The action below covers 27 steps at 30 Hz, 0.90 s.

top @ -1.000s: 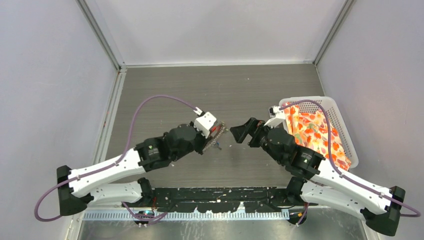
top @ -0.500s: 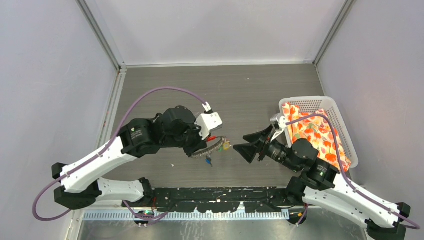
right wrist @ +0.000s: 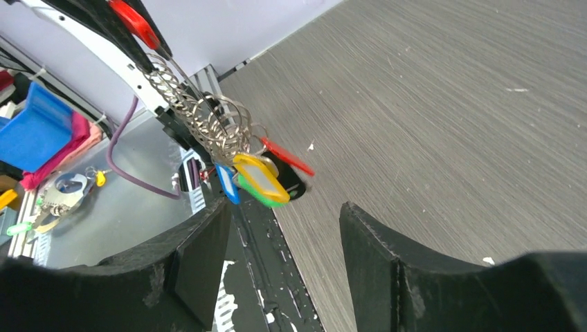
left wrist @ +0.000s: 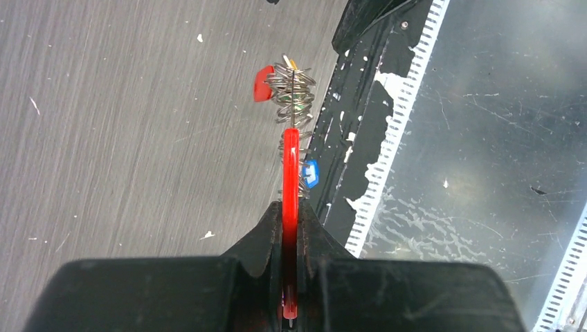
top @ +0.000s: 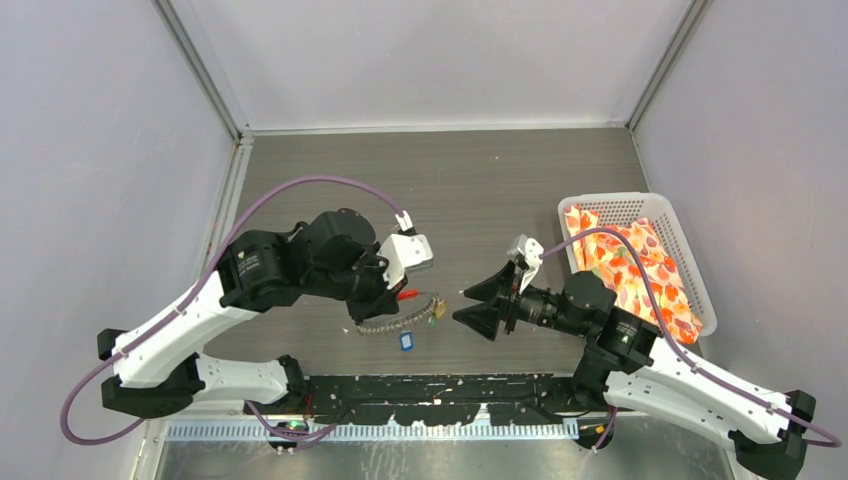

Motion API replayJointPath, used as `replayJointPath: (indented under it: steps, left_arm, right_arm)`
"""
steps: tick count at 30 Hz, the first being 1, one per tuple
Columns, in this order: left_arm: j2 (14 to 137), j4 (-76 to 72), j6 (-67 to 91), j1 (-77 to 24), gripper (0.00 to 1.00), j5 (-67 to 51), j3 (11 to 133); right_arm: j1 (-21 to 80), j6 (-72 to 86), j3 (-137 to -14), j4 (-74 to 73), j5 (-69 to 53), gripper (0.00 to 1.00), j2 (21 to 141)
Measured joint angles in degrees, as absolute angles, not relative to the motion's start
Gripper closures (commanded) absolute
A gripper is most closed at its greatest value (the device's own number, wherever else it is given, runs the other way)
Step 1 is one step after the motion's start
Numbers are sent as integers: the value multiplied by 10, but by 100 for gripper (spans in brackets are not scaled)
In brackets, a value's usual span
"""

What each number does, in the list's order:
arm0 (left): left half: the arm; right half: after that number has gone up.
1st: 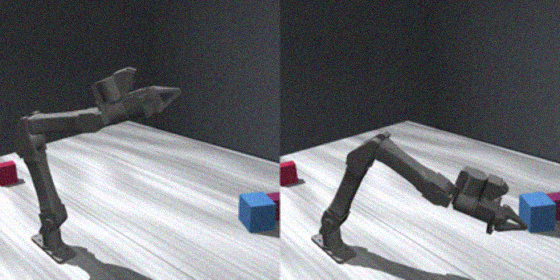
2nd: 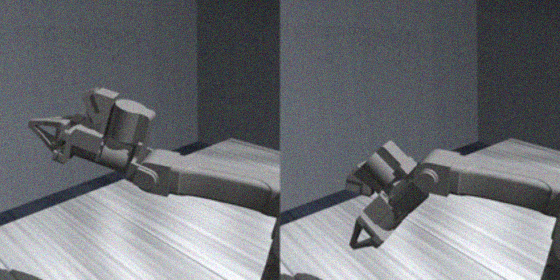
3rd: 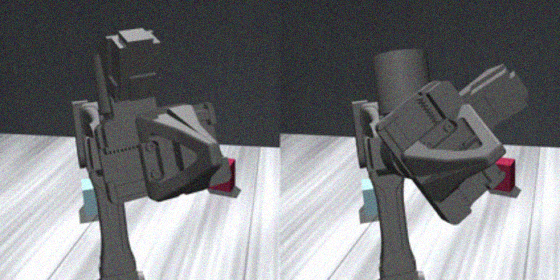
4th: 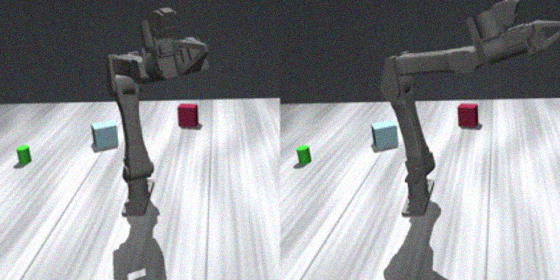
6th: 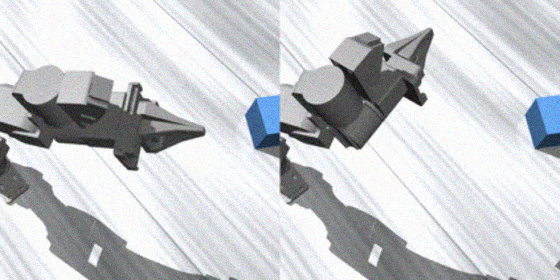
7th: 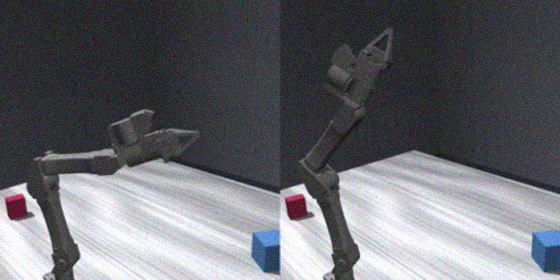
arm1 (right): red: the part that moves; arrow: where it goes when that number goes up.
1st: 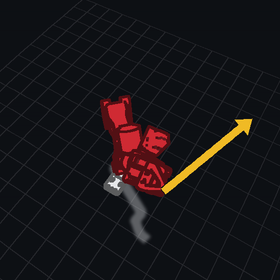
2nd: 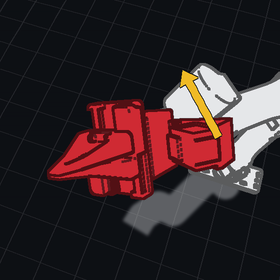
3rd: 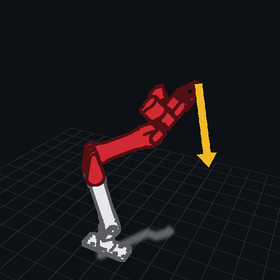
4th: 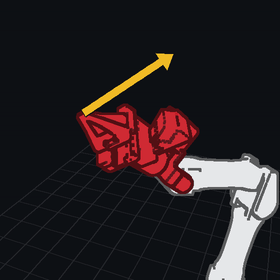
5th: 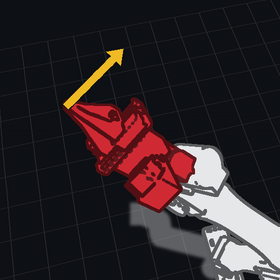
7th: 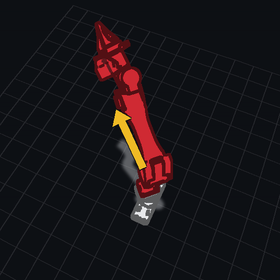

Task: Remove the keys from the keyring

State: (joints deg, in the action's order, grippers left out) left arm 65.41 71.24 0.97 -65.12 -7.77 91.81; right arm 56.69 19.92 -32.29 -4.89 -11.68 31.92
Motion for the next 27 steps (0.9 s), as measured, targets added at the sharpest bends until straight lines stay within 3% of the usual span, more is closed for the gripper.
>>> replayJointPath:
  steps: [19, 27]
  left_arm:
    - [659, 731, -8, -651, 100, -103, 959]
    - [659, 731, -8, -651, 99, -105, 959]
  right_arm:
    - [597, 150, -364, 9, -167, 45, 404]
    - [599, 151, -364, 27, -167, 68, 418]
